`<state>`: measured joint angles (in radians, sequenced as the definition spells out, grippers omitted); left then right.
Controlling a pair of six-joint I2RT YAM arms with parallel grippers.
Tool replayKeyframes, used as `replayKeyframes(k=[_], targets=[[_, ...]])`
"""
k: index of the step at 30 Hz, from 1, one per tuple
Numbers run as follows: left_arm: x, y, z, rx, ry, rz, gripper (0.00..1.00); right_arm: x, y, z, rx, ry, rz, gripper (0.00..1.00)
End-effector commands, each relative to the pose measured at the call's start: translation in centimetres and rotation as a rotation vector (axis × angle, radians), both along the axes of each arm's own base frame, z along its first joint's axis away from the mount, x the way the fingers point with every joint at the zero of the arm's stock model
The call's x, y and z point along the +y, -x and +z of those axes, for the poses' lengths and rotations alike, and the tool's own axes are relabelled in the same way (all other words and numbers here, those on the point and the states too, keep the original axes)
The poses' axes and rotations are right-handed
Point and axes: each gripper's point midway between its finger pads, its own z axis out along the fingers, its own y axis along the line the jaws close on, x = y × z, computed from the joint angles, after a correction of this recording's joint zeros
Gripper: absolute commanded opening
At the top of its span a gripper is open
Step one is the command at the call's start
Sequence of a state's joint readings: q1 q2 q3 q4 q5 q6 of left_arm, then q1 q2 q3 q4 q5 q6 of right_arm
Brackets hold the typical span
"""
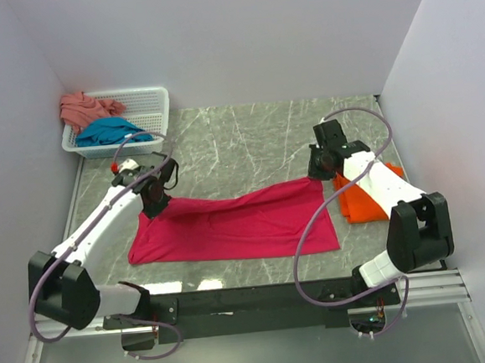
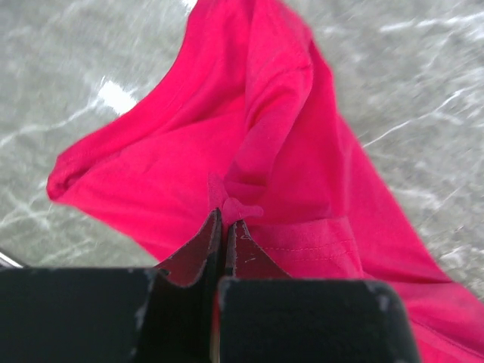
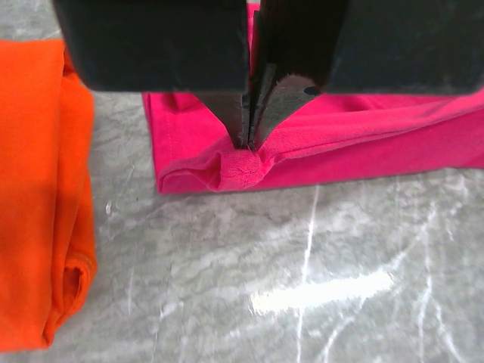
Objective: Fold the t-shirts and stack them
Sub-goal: Fold the tshirt
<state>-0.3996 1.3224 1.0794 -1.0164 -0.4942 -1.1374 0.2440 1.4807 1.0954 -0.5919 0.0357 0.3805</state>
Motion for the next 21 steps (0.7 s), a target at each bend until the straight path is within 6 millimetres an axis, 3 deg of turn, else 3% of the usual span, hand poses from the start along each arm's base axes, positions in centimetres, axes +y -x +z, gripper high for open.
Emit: replayKeyframes(k=[1,6,8,11,12,13,15,17,18,19,20,21], targets=[[0.0,2.2,-0.6,0.005,0.035,0.061,0.00,0.1,0.6,1.2,-0.044,-0.004,0.028,0.00],[-0.1,4.0,-2.6,0.020,0.069,0.118,0.00,0.4,1.4,0.6,-0.050,-0.028,0.044,0.00],[0.0,4.7,-3.7,0.029,0.080,0.125,0.01,0.2,2.4,-0.6,-0.032,-0.027,0.039,0.04],[0.0,5.7,-4.6,0.053,0.095,0.122,0.11,0.4,4.4,-2.0,-0.003,-0.064,0.037,0.08],[0.1,6.1,-4.7,0.064,0.092,0.126,0.17,0.7,5.1,-2.3,0.007,-0.085,0.033,0.14],[0.3,6.6,-4.7,0.078,0.087,0.130,0.20,0.5,6.4,-2.9,0.017,-0.090,0.026,0.38],[1.1,8.3,-4.5,0.122,0.064,0.144,0.34,0.3,8.6,-4.0,0.057,-0.105,0.012,0.44],[1.5,9.4,-3.7,0.130,0.063,0.142,0.45,0.1,9.5,-3.2,0.038,-0.117,-0.003,0.59],[1.6,9.5,-3.3,0.129,0.065,0.129,0.69,-0.1,10.0,-3.0,0.042,-0.118,-0.009,0.68],[1.4,9.1,-2.3,0.103,0.076,0.119,0.88,-0.1,10.0,-2.1,0.013,-0.126,-0.005,0.70],[1.4,9.0,-1.7,0.086,0.083,0.115,0.99,-0.1,10.0,-1.7,-0.002,-0.128,-0.004,0.70],[1.4,8.5,-1.1,0.061,0.081,0.103,0.99,0.1,9.6,-0.8,-0.027,-0.133,0.002,0.71]])
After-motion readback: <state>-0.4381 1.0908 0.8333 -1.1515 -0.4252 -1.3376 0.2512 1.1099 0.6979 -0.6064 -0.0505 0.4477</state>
